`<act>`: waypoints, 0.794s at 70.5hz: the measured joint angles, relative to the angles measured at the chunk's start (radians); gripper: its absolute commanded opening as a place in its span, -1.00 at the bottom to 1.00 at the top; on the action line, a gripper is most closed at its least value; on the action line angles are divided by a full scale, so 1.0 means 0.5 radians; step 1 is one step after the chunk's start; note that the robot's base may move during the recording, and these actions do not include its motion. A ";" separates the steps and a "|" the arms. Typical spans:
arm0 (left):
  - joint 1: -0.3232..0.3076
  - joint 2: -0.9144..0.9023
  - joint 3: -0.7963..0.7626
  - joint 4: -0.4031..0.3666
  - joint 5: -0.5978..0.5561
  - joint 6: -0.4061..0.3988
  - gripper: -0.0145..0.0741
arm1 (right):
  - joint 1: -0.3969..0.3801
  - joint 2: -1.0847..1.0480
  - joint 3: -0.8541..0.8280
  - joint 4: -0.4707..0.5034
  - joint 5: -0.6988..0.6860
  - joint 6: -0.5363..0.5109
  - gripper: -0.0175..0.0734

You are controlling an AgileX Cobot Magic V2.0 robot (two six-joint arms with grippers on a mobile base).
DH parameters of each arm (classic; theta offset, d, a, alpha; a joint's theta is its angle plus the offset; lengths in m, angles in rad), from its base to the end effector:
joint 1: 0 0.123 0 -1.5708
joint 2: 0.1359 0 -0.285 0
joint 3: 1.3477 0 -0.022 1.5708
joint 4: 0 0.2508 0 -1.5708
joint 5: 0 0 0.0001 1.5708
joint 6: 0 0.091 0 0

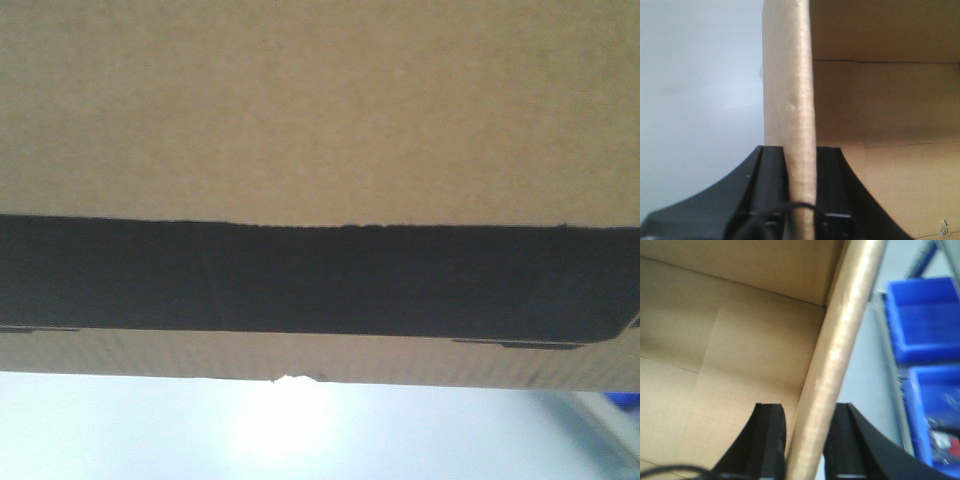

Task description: Grab box from left shelf to table start

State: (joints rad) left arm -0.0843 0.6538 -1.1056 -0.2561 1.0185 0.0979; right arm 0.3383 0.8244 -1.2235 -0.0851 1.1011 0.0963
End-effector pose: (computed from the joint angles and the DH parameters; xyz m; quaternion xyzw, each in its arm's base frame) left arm 0.0807 -0.0265 0.4331 0.0763 0.8444 -0.1242 0.5156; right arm 0.1176 0.0340 0.4409 -0.1067 0.8807 0.0575 0.4579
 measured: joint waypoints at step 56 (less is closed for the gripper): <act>0.000 0.000 0.000 0.000 0.000 0.000 -0.89 | 0.000 0.000 0.000 0.000 0.000 0.000 -0.46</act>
State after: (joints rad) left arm -0.0843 0.6538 -1.1056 -0.2561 1.0185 0.0979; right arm 0.3383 0.8244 -1.2235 -0.0851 1.1011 0.0963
